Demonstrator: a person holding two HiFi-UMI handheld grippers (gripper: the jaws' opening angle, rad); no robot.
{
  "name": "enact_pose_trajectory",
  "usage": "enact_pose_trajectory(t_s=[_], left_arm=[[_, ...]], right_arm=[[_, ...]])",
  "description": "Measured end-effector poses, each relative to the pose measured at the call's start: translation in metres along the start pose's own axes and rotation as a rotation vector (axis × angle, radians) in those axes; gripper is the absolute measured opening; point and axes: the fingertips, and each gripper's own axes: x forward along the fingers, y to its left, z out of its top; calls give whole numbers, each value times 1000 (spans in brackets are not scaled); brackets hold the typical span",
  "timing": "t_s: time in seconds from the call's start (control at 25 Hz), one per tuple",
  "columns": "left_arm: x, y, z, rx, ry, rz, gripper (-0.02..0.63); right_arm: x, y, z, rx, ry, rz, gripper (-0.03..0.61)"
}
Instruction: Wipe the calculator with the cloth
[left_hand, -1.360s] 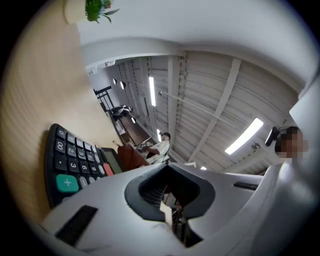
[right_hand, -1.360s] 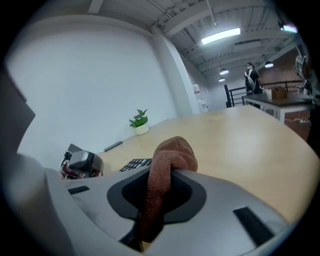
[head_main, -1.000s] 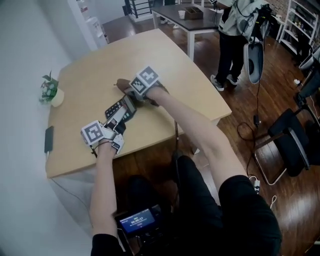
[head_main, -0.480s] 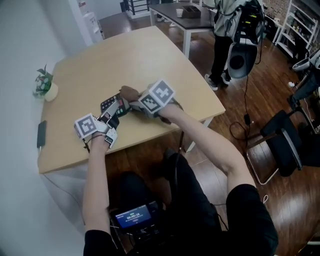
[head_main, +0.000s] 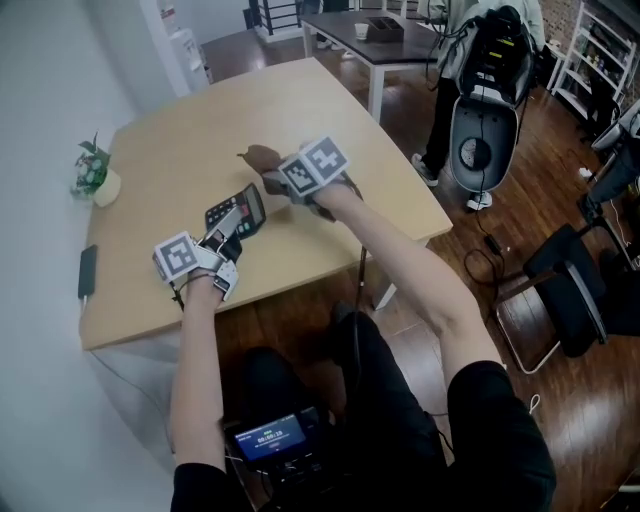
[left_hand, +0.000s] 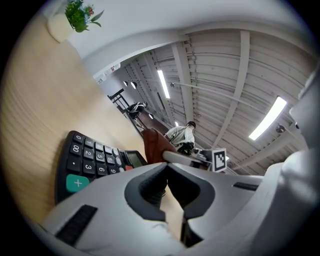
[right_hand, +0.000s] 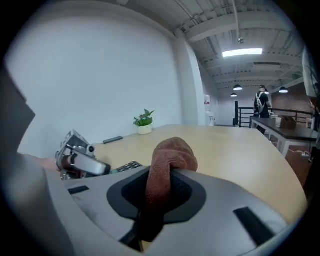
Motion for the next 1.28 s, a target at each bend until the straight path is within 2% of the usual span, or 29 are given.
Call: enact_pose_trajectory(t_s=[0.08, 0.24, 0.4, 0.6, 0.76, 0.84, 0.92, 1.0, 1.12, 1.2, 1.28], left_arm=[[0, 1, -2, -19, -7, -8, -11], [-4, 11, -3, -31, -6, 44, -11], [-5, 9, -1, -22, -4, 54, -11], [-5, 10, 0, 18, 2, 69, -11], [-6, 10, 1, 18, -3, 79, -11], [-7, 10, 0, 11, -2, 82, -11], [-6, 8, 1, 21, -3, 69, -11], [-5, 7, 2, 28, -5, 60, -11], [-7, 12, 0, 34, -6, 93, -11], [-8, 13, 0, 27, -13, 87, -11], [-12, 17, -1, 9, -21, 102, -11]], right_arm=[[29, -6, 1, 3, 17, 16, 57], [55, 3, -8, 43, 47, 96, 57], [33, 19, -18, 42, 59, 111, 57], [-6, 59, -52, 62, 75, 139, 58], [-28, 98, -83, 68, 130, 222, 58], [-37, 105, -86, 62, 147, 254, 58], [-40, 85, -68, 53, 110, 204, 57], [-35, 50, -38, 47, 41, 107, 57], [-11, 5, -6, 24, -11, -15, 57], [17, -5, -4, -7, 23, -27, 57], [42, -1, -11, -24, 69, 11, 58]])
